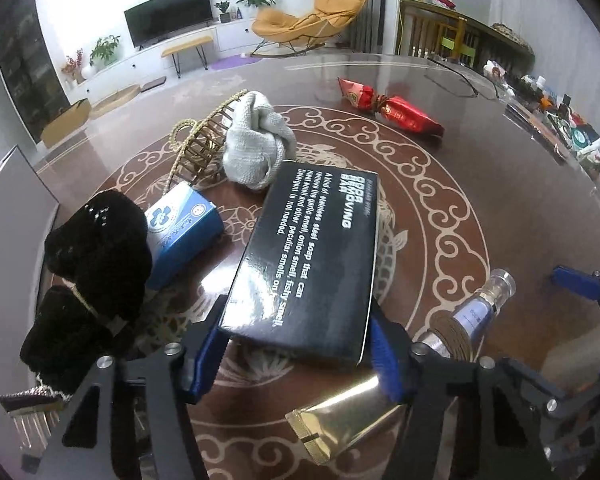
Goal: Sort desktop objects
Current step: 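Move left tool to the black soap box and grasp it, then lift the soap box with left tool while right tool moves to the gold tube, then grasp the gold tube with right tool while left tool holds the soap box, then carry soap box and gold tube into the cardboard bin and open both tools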
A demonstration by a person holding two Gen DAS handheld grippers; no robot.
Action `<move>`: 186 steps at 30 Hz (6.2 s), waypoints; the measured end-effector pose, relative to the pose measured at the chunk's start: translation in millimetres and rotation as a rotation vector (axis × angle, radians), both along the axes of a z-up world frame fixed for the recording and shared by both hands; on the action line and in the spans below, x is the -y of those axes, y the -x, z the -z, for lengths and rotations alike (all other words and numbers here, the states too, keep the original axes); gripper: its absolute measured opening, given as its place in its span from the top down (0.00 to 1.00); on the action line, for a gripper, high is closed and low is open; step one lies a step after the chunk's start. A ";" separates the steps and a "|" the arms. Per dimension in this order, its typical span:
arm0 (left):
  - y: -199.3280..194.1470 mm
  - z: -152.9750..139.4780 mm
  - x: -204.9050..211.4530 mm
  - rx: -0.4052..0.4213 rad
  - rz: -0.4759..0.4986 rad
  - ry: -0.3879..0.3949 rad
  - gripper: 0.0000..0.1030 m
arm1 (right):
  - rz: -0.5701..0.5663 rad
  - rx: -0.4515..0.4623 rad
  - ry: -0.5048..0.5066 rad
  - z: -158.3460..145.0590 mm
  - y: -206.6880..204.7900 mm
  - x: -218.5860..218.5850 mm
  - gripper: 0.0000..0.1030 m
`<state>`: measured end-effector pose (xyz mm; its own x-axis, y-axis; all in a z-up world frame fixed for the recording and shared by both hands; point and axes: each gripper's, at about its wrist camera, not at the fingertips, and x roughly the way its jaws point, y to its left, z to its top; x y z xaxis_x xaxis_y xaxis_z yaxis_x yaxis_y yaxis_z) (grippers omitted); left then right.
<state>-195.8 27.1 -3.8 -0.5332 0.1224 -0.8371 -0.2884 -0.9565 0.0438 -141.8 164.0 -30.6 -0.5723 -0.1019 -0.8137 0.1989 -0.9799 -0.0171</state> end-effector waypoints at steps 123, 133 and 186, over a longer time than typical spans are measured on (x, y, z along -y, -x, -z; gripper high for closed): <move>-160.7 8.1 94.6 -0.026 -0.313 -0.037 0.30 | -0.101 0.085 0.125 -3.7 43.9 84.9 0.01; -158.1 10.0 96.4 -0.030 -0.321 -0.035 0.25 | -0.066 0.139 0.161 -8.4 52.9 103.3 0.06; -242.5 -154.6 213.2 -0.310 -0.412 -0.290 0.44 | -0.486 -0.098 0.344 -185.0 -62.8 155.7 0.71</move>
<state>46.7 -186.1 150.8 -0.8000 0.0537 -0.5976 0.0942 -0.9724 -0.2135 -79.1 8.3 154.3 -0.4646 -0.6186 -0.6337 0.6387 -0.7297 0.2440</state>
